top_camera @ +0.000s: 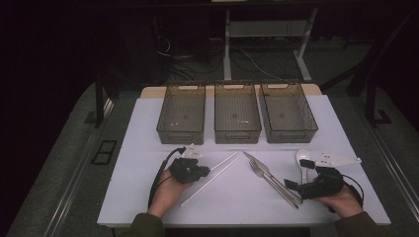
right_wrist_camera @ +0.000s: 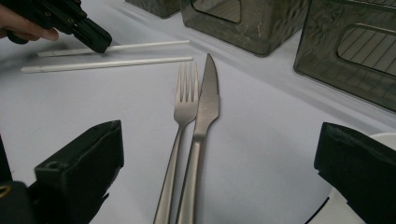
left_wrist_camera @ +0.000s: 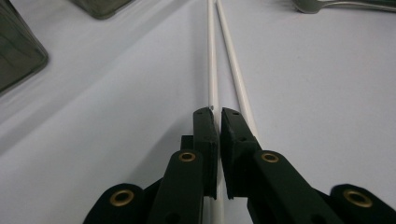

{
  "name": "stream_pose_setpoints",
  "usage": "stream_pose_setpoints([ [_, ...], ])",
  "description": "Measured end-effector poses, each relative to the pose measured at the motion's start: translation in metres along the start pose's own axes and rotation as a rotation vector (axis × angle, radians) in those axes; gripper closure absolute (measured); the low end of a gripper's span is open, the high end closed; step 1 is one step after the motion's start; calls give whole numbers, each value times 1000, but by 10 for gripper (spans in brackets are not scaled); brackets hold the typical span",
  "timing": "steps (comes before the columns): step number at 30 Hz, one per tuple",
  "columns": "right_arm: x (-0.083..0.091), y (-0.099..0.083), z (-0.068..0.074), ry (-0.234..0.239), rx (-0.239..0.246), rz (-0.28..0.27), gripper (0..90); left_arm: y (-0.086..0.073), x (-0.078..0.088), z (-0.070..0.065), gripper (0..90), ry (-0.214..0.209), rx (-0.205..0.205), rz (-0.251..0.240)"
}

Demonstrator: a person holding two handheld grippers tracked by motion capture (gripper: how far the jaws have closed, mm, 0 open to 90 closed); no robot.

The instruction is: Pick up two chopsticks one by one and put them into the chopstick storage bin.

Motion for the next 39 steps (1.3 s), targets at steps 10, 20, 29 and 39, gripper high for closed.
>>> stream_pose_setpoints([
  [10, 0, 0, 0, 1, 1, -1, 15, 8, 12, -6, 850, -17, -23, -40],
  [20, 0, 0, 1, 2, 5, 0, 15, 18, 30, -6, 850, -27, -36, -106],
  [29, 0, 0, 1, 2, 6, 1, 15, 25, 48, -1, 849, -17, -34, -162],
  [39, -2, 1, 0, -5, 9, -17, 15, 31, 61, 2, 849, -20, -47, -197],
])
Point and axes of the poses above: each handheld gripper's, and its own axes: x roughly backward along the jaws, y roughly out of its top, z roughly to its left, the point moved 9 cm from there along -x, roughly forward along the jaws, and after that the axes turned 9 degrees about z, right-handed, at the moved point
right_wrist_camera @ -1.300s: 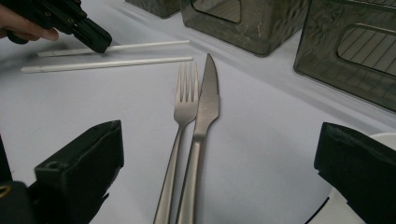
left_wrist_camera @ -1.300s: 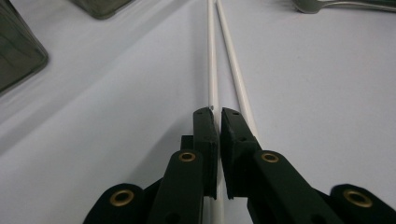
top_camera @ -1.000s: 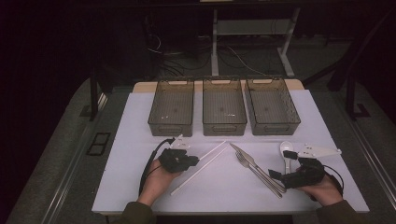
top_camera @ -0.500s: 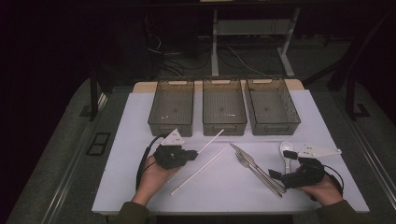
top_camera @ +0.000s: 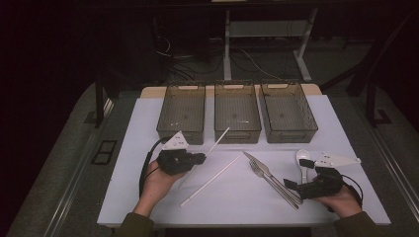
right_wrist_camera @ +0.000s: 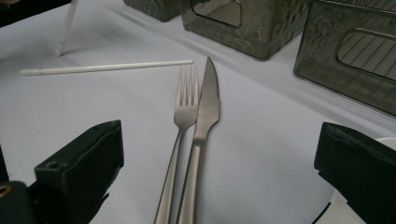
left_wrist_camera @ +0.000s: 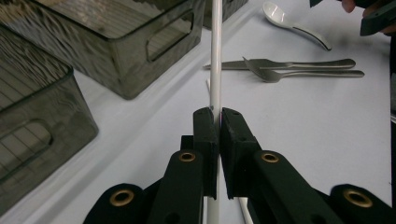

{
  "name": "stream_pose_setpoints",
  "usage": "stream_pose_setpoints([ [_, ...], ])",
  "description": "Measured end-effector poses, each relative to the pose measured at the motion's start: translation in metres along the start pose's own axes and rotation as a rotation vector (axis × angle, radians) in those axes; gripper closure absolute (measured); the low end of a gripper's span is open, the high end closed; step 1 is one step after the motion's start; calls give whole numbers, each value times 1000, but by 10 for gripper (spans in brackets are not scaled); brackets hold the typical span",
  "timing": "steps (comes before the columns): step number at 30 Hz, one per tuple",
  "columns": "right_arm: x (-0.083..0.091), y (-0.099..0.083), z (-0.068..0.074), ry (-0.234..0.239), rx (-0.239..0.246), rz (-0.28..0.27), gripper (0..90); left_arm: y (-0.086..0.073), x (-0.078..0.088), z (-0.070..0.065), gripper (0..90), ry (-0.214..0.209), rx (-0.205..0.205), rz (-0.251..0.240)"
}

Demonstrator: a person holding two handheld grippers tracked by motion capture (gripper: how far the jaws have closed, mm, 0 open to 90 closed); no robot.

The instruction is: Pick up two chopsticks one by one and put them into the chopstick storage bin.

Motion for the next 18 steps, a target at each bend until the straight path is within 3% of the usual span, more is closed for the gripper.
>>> stream_pose_setpoints([
  [18, -10, -3, -2, -6, -1, 15, 15, 26, 21, 19, 852, 3, -5, -76],
])
Point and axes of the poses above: each handheld gripper's, and its own axes: x roughly backward along the jaws, y roughly out of its top, z roughly to its left, the point moved 9 cm from there along -x, roughly forward along the jaws, and after that the axes turned 9 degrees about z, right-handed, at the moved point
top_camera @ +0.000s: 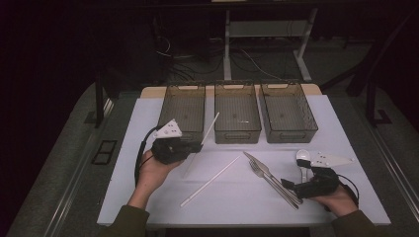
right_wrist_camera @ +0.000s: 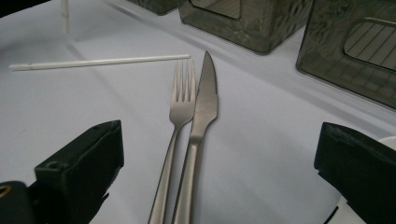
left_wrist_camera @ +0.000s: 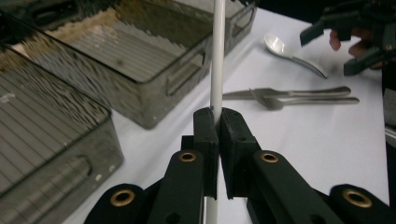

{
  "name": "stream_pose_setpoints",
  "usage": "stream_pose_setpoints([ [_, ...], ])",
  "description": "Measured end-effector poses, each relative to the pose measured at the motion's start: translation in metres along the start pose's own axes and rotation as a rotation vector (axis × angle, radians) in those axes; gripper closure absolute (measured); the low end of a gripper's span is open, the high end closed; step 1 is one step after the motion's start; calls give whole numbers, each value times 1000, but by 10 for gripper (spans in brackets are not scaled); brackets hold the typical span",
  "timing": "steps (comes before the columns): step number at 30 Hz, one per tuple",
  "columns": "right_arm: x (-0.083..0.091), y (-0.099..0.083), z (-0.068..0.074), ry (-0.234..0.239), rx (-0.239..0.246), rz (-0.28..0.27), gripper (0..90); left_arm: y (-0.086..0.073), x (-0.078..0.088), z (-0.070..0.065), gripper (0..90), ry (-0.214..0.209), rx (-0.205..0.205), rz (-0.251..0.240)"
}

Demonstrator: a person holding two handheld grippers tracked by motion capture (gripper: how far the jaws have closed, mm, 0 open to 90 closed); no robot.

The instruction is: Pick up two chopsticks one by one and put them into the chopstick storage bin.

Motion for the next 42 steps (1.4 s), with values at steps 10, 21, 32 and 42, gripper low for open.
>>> stream_pose_setpoints([
  [10, 2, 0, -2, -7, 2, -7, 15, 24, 11, 18, 851, 13, -1, -24],
  [21, 3, 1, -3, -10, -11, -11, 15, 67, 33, 48, 851, 67, -31, -37],
  [32, 4, 0, -3, -11, -11, -11, 15, 86, 36, 88, 852, 114, 3, -40],
  [42, 4, 0, -4, -12, -12, -11, 15, 87, 30, 124, 851, 154, 51, -17],
])
Point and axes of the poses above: each handheld gripper's, and its own axes: x roughly backward along the jaws, y roughly out of its top, z roughly to its left, the point moved 9 cm from there along -x, roughly forward along the jaws, and after that the axes turned 9 degrees about z, right-handed, at the moved point
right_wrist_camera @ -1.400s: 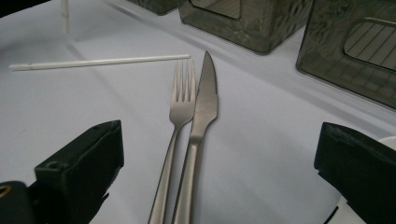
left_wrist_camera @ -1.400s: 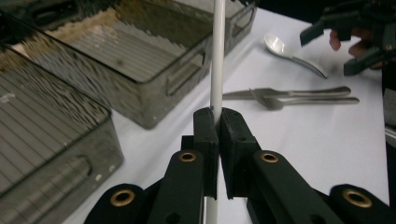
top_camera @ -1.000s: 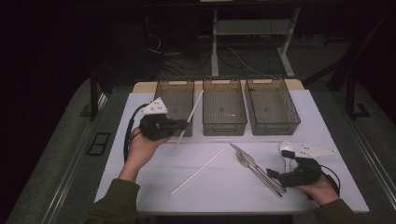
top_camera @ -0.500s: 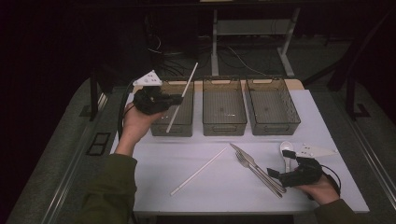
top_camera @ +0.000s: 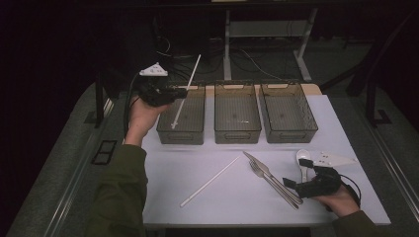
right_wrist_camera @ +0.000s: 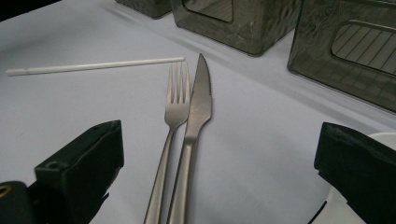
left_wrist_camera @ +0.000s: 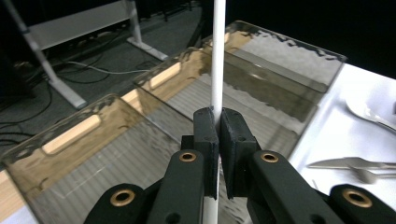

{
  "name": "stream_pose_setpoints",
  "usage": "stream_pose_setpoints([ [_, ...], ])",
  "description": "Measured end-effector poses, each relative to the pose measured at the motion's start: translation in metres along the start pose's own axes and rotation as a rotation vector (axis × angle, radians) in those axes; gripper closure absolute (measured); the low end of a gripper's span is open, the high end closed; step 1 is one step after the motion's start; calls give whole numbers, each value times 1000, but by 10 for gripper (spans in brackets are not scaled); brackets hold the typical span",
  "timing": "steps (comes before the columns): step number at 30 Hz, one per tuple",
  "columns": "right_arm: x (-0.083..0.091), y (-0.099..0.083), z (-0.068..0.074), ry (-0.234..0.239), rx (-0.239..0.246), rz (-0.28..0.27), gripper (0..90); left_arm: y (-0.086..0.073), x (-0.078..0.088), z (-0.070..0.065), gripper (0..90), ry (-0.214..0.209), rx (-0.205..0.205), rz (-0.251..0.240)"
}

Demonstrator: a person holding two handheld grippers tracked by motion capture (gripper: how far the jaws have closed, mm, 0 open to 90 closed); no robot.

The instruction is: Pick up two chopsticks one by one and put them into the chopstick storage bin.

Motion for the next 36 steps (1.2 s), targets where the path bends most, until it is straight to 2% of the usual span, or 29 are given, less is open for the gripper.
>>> stream_pose_setpoints([
  [7, 0, 0, 0, 0, 2, 1, 15, -12, -15, 21, 851, 47, 44, 53],
  [13, 0, 0, 0, 0, 3, 0, 15, -28, -25, 32, 851, 76, 57, 116],
  [25, 0, 0, 0, 0, 1, 0, 15, -62, -39, 42, 851, 77, 110, 179],
  [28, 0, 0, 0, 0, 0, 0, 15, -67, -43, 44, 850, 72, 128, 176],
  [36, 1, 0, -1, 0, -4, -3, 15, -76, -57, 43, 849, 72, 142, 193],
])
Point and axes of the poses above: each handheld gripper's, and its own axes: x roughly backward along the jaws, y roughly out of its top, z roughly to its left, the point moved 9 cm from there along -x, roughly forward along the jaws, and after that the axes turned 9 degrees about z, right-handed, at the moved point
